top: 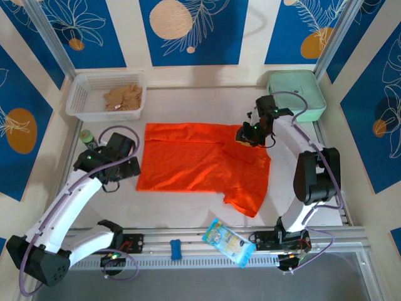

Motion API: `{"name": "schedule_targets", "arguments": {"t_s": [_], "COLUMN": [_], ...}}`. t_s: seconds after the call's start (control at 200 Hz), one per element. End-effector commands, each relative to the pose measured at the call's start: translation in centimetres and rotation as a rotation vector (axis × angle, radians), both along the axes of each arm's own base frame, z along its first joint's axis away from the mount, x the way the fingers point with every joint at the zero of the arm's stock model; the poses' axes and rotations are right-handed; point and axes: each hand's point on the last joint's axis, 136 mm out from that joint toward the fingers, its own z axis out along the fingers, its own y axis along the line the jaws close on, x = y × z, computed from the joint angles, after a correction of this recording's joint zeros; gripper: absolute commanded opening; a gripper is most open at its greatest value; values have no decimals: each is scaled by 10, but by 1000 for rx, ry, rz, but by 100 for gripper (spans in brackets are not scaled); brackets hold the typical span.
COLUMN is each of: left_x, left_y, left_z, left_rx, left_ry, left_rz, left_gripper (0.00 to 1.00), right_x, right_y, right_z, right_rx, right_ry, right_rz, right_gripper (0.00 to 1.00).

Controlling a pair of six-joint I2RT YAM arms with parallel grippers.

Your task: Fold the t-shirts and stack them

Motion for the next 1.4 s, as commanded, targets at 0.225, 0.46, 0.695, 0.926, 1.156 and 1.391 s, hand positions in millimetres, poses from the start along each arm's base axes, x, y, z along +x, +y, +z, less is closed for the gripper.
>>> {"name": "schedule_targets", "arguments": {"t_s": [0.225,0.46,0.695,0.926,1.156,1.391], "left_x": [-19,0,9,11,24,44], "left_y": [-24,-25,-34,-35,-34,-43], "left_z": [-82,-107,-136,-152,-163,-174], "left_rx": [-235,-264,-312,-292,-272,-287], "left_ry": [188,183,243,286,277,275], "left_rz": [222,278,297,299,291,253], "left_gripper": [77,67,57,50,40,21], "right_x": [-33,-44,-51,-53,-57,-62], "right_y": [12,17,20,21,21,17], "right_z": [24,21,20,25,24,36], "right_rx": [-34,-41,-59,-65,-72,-94], "right_ry": [-49,-54,-55,-66,-58,-92], "right_rz": [108,125,139,143,148,157], "right_gripper": [31,31,31,32,31,31]}}
